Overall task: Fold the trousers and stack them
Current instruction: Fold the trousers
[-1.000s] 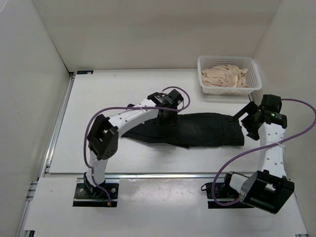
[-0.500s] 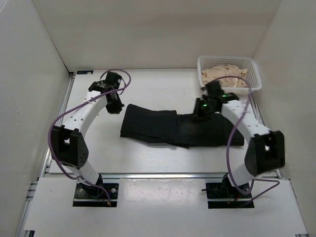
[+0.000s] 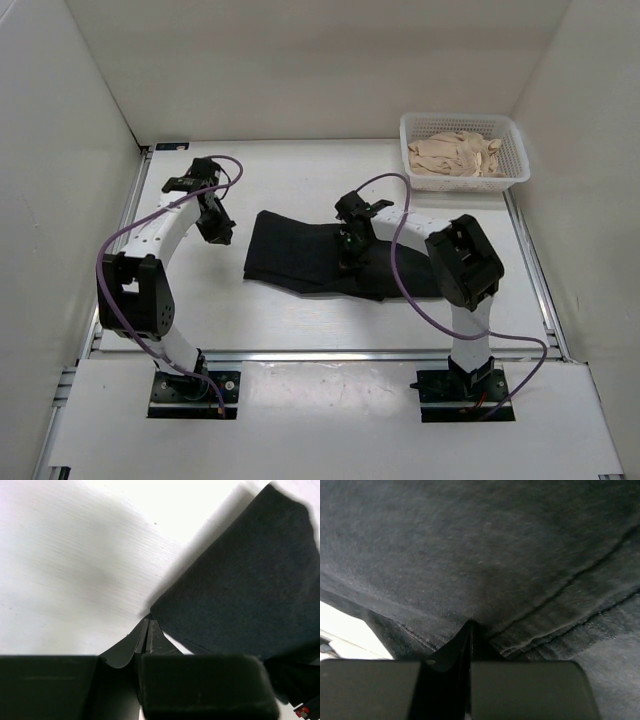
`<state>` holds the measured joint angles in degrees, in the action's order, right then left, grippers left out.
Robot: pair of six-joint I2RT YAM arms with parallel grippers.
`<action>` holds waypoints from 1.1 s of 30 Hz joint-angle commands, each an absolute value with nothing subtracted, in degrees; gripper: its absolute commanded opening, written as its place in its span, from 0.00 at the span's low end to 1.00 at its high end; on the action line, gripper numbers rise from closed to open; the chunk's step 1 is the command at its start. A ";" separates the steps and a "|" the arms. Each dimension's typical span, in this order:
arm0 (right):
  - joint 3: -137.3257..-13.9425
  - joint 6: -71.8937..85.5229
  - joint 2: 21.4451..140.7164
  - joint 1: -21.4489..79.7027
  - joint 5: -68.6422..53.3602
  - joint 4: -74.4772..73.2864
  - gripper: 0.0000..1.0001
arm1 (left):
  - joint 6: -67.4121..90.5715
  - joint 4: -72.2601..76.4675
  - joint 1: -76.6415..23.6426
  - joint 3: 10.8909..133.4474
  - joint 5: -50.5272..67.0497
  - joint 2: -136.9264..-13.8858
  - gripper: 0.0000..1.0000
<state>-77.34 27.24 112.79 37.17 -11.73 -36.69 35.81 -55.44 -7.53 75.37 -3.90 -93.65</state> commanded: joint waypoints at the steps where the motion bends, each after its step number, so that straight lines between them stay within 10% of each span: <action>1: -75.32 30.05 112.86 37.18 -5.28 -37.44 0.00 | 34.55 -54.05 -5.71 74.71 -2.72 -89.30 0.14; 25: -67.15 35.24 105.38 47.46 9.14 -36.91 0.00 | 34.02 -54.05 -4.57 76.90 -2.72 -91.40 0.14; 33: -74.86 34.01 95.99 47.46 9.14 -43.76 0.00 | 31.21 -54.05 -7.90 83.82 -3.35 -97.63 0.29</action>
